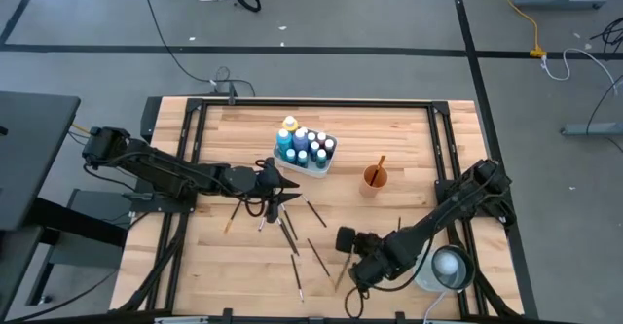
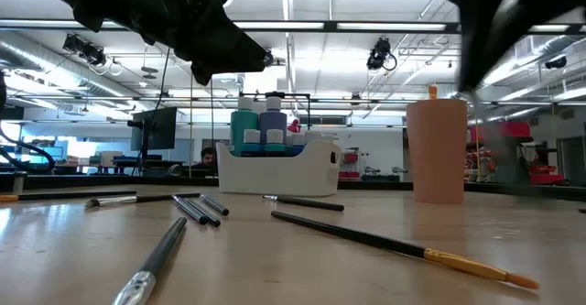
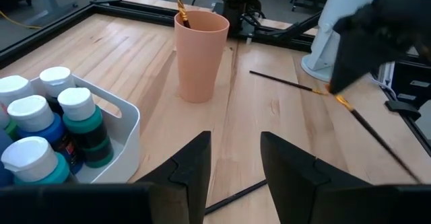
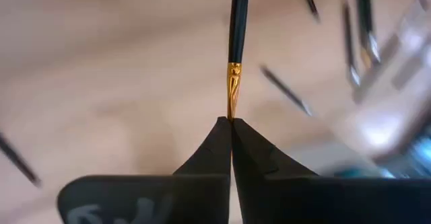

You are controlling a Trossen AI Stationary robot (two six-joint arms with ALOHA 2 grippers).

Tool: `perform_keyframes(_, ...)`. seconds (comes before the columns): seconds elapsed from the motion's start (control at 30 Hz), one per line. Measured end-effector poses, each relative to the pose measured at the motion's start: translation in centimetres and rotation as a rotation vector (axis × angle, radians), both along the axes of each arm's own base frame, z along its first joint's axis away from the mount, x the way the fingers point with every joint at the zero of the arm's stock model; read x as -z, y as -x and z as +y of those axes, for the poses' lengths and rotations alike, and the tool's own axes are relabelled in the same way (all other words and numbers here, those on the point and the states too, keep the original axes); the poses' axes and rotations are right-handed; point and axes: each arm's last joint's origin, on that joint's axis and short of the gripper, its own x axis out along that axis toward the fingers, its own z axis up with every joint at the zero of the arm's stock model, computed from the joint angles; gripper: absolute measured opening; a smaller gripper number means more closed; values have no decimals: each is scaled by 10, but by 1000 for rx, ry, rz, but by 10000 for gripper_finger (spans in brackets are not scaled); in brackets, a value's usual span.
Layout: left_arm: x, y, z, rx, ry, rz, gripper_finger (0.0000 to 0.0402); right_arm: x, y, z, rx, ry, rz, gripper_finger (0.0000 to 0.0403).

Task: Pick & Place Paint Supplies
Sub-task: Put the gold paintbrush into the cup

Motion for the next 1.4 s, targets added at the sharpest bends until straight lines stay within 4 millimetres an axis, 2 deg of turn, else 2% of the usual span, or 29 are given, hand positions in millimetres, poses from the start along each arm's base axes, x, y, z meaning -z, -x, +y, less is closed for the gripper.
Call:
perform_keyframes(0.13, 0, 0, 0, 0, 0, 1, 138, -15, 0, -12, 29, 212, -40, 1)
perform_keyframes(0.23, 0, 0, 0, 0, 4, 0, 138, -23, 8, -26, 66, 388, -8, 1)
perform_keyframes(0.33, 0, 0, -1, 16, 10, 1, 138, -35, 17, -42, 145, 487, -12, 0)
perform_keyframes(0.47, 0, 0, -1, 24, 13, -2, 138, -54, 25, -58, 255, 464, -73, 0)
perform_keyframes(0.67, -4, -1, -1, 28, 7, -44, 138, -88, 39, -78, 270, 478, -194, 0)
perform_keyframes(0.8, -6, -2, -1, 32, 5, -64, 138, -105, 48, -95, 319, 432, -215, 0)
perform_keyframes(0.9, -6, -2, -1, 33, 4, -66, 138, -111, 50, -104, 265, 470, -174, 0)
perform_keyframes(1.13, -6, -2, -1, 33, 5, -67, 138, -117, 46, -119, 86, 742, -63, 0)
perform_keyframes(1.4, -6, -2, -1, 32, 10, -66, 138, -118, 44, -127, 69, 760, -12, 0)
